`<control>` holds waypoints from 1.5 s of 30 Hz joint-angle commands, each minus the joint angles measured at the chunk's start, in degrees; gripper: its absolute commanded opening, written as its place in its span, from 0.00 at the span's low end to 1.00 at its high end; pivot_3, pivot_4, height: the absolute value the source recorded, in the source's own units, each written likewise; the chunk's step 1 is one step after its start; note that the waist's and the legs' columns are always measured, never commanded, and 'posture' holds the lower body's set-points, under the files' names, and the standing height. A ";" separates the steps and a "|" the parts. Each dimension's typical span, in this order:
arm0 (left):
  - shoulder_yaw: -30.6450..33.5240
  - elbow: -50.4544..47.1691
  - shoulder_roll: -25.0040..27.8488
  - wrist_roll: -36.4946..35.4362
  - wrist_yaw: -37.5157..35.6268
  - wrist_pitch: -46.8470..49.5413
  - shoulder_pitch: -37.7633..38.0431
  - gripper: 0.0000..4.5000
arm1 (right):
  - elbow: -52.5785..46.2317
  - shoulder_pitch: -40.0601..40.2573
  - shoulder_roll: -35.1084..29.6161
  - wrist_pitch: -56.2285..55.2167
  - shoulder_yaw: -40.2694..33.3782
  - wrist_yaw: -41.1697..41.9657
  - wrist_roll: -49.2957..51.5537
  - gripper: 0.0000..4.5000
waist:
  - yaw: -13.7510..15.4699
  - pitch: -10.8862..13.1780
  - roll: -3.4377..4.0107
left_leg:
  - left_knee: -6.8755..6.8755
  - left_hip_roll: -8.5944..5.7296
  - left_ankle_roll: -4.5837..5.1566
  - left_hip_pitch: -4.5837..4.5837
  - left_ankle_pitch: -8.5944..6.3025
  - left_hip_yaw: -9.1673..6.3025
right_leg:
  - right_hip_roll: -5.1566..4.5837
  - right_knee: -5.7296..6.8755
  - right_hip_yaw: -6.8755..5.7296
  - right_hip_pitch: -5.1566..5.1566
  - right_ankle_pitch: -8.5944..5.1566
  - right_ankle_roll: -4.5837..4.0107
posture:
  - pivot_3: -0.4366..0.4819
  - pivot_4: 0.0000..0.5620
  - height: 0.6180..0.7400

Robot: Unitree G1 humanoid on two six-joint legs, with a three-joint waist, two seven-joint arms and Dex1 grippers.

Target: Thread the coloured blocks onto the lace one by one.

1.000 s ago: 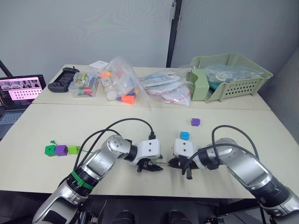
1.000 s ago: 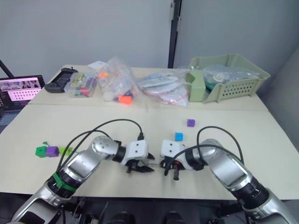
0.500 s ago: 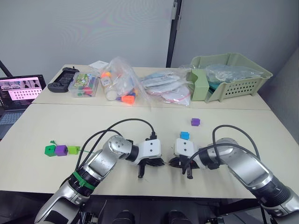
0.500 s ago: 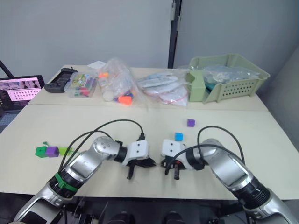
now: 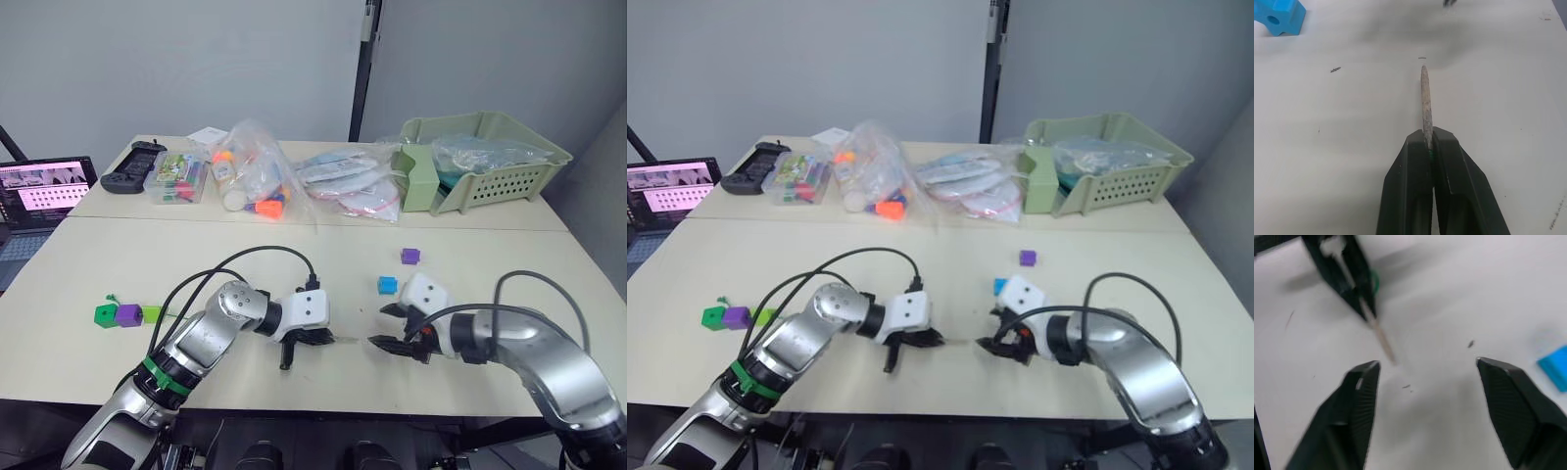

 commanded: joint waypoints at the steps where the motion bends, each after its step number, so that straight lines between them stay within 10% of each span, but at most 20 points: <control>1: 1.34 -1.44 0.20 -0.63 -0.18 -0.49 -0.08 0.00 | -1.94 2.21 3.79 2.09 -7.90 -7.93 0.37 0.82 | -0.01 0.00 0.00 | 0.01 0.00 0.00 0.00 0.00 0.00 | 0.00 0.01 0.00 0.01 0.00 0.00 | 0.48 0.27 1.00; 11: 1.64 -1.49 0.37 -0.71 0.33 -0.31 0.02 0.00 | 13.15 -3.95 19.26 -5.92 -11.58 -33.08 -9.59 0.82 | -0.38 -0.04 0.08 | -0.04 -0.01 0.00 0.01 0.00 0.10 | -0.01 0.05 0.09 -0.09 0.01 0.00 | 0.48 0.27 1.00; 34: 2.48 -4.38 1.07 -0.52 2.01 1.56 1.91 0.00 | 59.86 -27.10 25.52 -31.30 -8.26 -42.78 -14.58 0.82 | -0.97 -0.04 0.11 | -0.12 -0.02 0.00 0.02 0.00 0.08 | -0.04 0.13 0.09 -0.12 0.03 -0.02 | 0.48 0.27 1.00; 42: 2.63 -4.17 1.61 -0.58 1.87 1.04 2.18 0.00 | 64.45 -28.58 25.83 -35.51 -8.39 -42.46 -13.23 0.26 | -1.66 -0.04 0.11 | -0.15 -0.08 0.00 0.04 0.00 0.01 | -0.07 0.39 0.08 -0.16 0.04 -0.03 | 0.48 0.27 1.00; 45: 2.60 -3.83 1.73 -0.62 1.77 0.62 2.37 0.00 | 59.37 -27.10 25.81 -34.60 -8.80 -42.16 -12.16 0.27 | -1.79 -0.04 0.11 | -0.16 -0.07 0.00 0.04 0.00 -0.01 | -0.07 0.39 0.08 -0.16 0.04 -0.03 | 0.48 0.27 1.00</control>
